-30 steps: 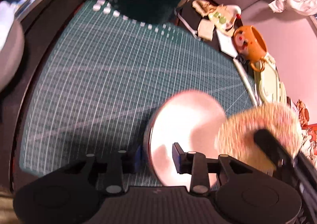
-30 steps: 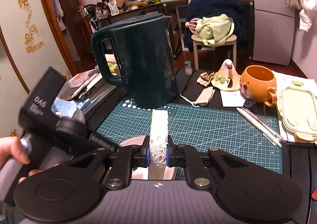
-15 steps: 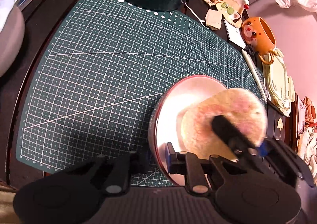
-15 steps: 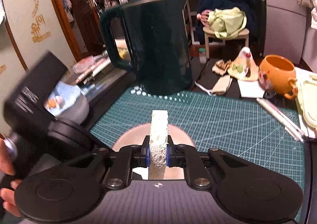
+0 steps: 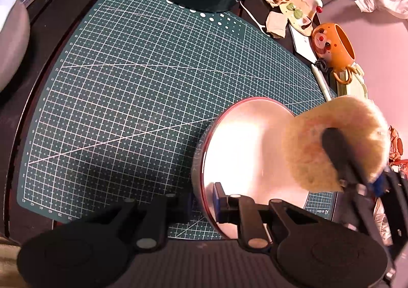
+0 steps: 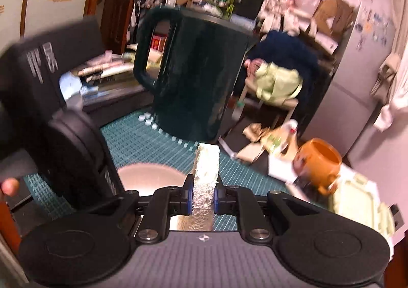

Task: Clean bowl
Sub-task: 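Hold the bowl with the left gripper while the right gripper scrubs the bowl bottom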

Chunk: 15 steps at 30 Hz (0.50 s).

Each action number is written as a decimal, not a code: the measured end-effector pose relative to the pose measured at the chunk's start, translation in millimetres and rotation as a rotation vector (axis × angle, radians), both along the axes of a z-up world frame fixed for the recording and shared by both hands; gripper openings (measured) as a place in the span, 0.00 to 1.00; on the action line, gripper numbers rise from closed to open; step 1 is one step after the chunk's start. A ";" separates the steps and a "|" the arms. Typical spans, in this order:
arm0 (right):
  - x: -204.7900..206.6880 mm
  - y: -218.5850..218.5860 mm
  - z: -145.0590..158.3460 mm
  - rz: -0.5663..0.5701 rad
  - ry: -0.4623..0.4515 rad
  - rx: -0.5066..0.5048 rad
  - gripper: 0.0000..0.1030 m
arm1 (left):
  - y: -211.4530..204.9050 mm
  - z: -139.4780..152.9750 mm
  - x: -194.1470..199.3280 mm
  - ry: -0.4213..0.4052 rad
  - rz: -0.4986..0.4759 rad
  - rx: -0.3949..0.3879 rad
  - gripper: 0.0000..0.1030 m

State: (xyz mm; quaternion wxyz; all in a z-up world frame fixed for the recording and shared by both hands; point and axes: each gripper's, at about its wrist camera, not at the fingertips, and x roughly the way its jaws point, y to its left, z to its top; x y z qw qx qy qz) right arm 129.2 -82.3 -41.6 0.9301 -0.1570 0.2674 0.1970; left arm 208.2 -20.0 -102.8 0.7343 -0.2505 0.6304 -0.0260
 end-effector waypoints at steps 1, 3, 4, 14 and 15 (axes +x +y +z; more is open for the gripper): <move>3.4 -3.5 1.5 0.001 0.041 0.045 0.12 | 1.8 -0.8 -0.8 0.001 0.001 -0.002 0.15; 10.1 -10.5 4.6 0.002 0.124 0.134 0.12 | 6.2 -2.7 -2.9 0.004 0.003 -0.009 0.15; 13.4 -14.0 6.1 0.003 0.166 0.179 0.12 | 7.9 -3.5 -3.9 0.004 0.004 -0.010 0.15; 28.6 -20.8 -17.3 -0.054 0.308 0.183 0.12 | 36.5 -17.8 -12.6 0.004 0.008 -0.014 0.15; 28.9 -21.0 -17.2 -0.065 0.300 0.170 0.12 | 41.6 -19.6 -14.9 0.003 0.009 -0.016 0.15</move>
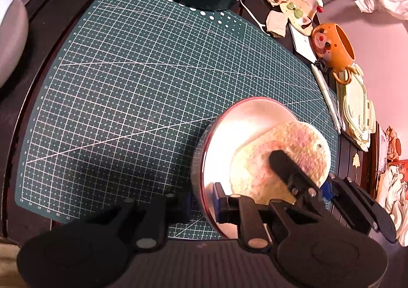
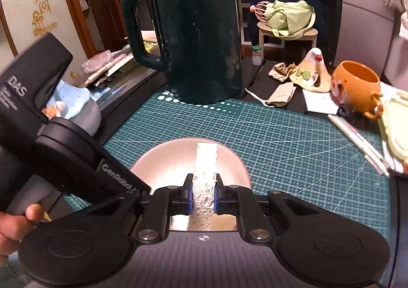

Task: Clean bowl
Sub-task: 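Hold the bowl with the left gripper while the right gripper scrubs the bowl bottom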

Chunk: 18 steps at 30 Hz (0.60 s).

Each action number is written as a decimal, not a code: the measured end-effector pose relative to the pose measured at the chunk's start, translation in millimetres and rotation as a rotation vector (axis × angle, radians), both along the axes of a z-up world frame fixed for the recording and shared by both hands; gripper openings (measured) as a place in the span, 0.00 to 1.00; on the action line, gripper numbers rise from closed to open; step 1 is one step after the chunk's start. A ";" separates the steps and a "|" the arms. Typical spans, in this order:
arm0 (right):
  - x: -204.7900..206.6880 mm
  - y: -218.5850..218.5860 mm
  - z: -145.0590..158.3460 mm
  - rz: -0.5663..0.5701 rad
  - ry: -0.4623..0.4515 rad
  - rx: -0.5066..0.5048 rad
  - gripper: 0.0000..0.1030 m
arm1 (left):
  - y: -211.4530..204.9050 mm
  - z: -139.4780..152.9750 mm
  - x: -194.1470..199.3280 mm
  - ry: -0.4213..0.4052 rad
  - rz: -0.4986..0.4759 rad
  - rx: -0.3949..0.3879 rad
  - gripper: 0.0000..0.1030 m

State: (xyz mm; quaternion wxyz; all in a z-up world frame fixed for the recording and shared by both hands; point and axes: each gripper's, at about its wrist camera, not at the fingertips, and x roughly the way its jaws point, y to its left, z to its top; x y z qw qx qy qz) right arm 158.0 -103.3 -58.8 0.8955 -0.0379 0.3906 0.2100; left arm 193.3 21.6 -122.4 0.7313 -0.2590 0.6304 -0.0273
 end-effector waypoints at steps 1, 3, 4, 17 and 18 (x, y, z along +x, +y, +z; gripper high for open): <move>0.3 -0.2 0.1 -0.010 -0.006 -0.014 0.12 | 4.4 -1.4 -1.8 0.000 0.000 -0.001 0.15; -0.3 -1.4 3.7 -0.021 -0.023 -0.027 0.12 | 13.9 -4.1 -6.4 0.001 0.003 -0.004 0.15; -1.1 -2.3 6.8 -0.024 -0.033 -0.027 0.12 | 18.1 -5.1 -8.7 0.002 0.004 -0.005 0.15; -7.7 -5.8 38.2 -0.017 -0.078 0.025 0.12 | 43.4 -14.7 -30.3 0.008 0.012 -0.004 0.16; -6.9 -3.2 35.3 -0.011 -0.065 0.025 0.12 | 33.8 -10.8 -21.4 0.010 0.011 -0.002 0.16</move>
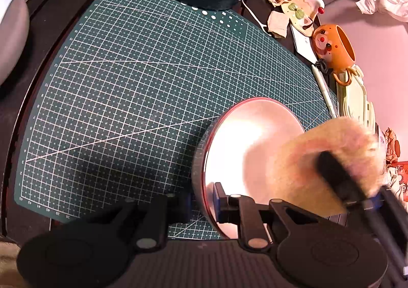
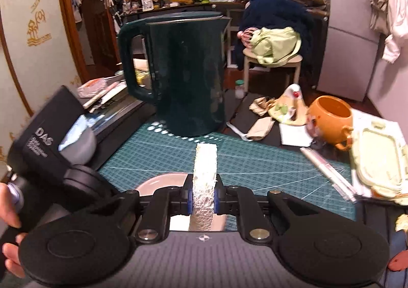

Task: Clean bowl
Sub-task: 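Hold the bowl with the left gripper while the right gripper scrubs the bowl bottom, then hold the bowl with the left gripper while the right gripper wipes the sponge along the inner wall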

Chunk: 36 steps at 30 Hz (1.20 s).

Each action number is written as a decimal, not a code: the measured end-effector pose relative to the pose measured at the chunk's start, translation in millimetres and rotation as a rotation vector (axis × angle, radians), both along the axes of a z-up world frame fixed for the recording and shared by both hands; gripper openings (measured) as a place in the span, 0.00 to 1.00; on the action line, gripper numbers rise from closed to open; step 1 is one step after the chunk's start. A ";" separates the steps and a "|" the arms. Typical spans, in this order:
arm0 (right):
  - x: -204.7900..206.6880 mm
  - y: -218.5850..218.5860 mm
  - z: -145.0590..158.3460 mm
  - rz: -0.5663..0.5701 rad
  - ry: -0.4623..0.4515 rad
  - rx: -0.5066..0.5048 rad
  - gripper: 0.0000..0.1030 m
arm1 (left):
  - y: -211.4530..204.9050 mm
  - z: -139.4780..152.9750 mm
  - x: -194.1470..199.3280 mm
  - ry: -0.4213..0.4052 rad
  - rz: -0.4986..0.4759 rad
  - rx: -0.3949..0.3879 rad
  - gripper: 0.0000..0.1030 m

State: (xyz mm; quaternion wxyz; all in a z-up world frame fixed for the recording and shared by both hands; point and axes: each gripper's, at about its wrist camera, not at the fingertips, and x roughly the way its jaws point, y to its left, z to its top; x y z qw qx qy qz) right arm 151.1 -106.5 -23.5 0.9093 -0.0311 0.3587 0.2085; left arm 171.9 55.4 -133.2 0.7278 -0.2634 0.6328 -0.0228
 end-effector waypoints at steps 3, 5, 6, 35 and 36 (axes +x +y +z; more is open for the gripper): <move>2.9 10.4 -17.9 0.018 0.052 -0.027 0.12 | -11.0 4.0 13.1 0.005 0.006 0.000 0.16; 4.8 14.1 -28.5 0.023 0.081 -0.037 0.12 | -11.3 2.9 17.6 0.008 0.002 -0.006 0.16; 5.7 15.3 -33.2 0.023 0.094 -0.041 0.12 | -12.7 1.4 19.2 0.008 0.001 -0.007 0.16; 13.1 -1.0 -31.3 -0.016 0.116 0.083 0.12 | -19.7 6.7 14.8 0.006 -0.026 -0.003 0.16; 13.3 0.0 -34.6 -0.013 0.120 0.085 0.12 | -19.5 6.2 15.6 0.006 -0.026 -0.004 0.16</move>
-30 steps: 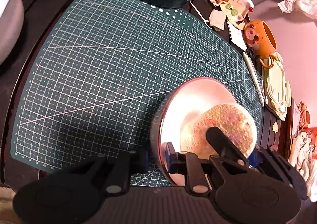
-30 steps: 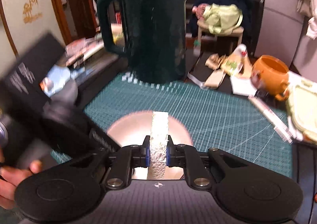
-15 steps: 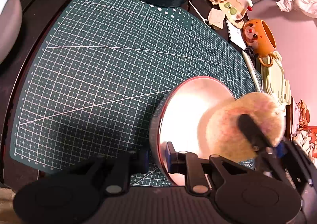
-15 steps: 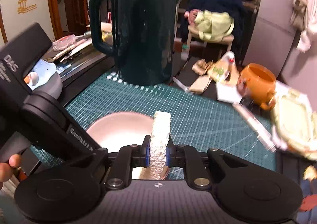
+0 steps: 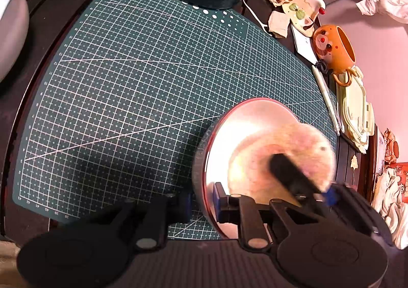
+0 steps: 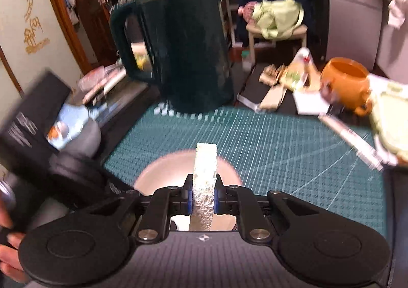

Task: Clean bowl
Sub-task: 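Hold the bowl with the left gripper while the right gripper wipes the sponge along the inner wall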

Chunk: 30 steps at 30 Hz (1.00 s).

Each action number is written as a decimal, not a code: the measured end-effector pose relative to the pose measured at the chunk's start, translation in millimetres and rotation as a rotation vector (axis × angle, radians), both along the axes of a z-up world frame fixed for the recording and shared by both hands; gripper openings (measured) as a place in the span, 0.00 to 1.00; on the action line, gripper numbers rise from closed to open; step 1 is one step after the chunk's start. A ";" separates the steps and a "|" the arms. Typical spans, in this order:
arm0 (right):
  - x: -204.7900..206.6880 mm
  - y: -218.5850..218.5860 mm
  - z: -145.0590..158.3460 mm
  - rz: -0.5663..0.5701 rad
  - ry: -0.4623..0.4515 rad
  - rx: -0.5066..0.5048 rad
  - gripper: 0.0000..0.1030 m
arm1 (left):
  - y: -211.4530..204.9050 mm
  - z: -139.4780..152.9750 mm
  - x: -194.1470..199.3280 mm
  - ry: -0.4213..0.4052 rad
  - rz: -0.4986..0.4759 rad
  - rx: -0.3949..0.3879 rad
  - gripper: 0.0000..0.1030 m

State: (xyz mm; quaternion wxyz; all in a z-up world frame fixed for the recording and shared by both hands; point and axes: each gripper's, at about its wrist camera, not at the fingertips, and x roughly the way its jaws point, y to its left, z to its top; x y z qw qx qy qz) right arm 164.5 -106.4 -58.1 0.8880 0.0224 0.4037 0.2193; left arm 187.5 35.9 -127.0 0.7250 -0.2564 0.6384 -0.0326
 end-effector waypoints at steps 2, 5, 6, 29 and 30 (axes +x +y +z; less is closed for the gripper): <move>-2.1 5.2 -5.1 0.015 -0.028 -0.037 0.12 | -0.3 -1.0 0.1 0.000 0.005 -0.001 0.16; -6.4 9.2 -1.1 0.015 -0.086 -0.127 0.12 | 0.4 -1.9 0.5 0.000 0.006 -0.004 0.16; -7.3 8.8 1.2 0.013 -0.103 -0.147 0.12 | 0.8 -2.0 0.4 0.000 0.006 -0.003 0.16; -5.1 9.9 0.4 0.043 -0.057 -0.115 0.12 | 5.0 -4.3 -0.9 0.000 0.017 -0.012 0.16; -6.8 12.9 -0.6 0.049 -0.074 -0.147 0.12 | 5.6 -4.6 -0.9 0.000 0.017 -0.013 0.16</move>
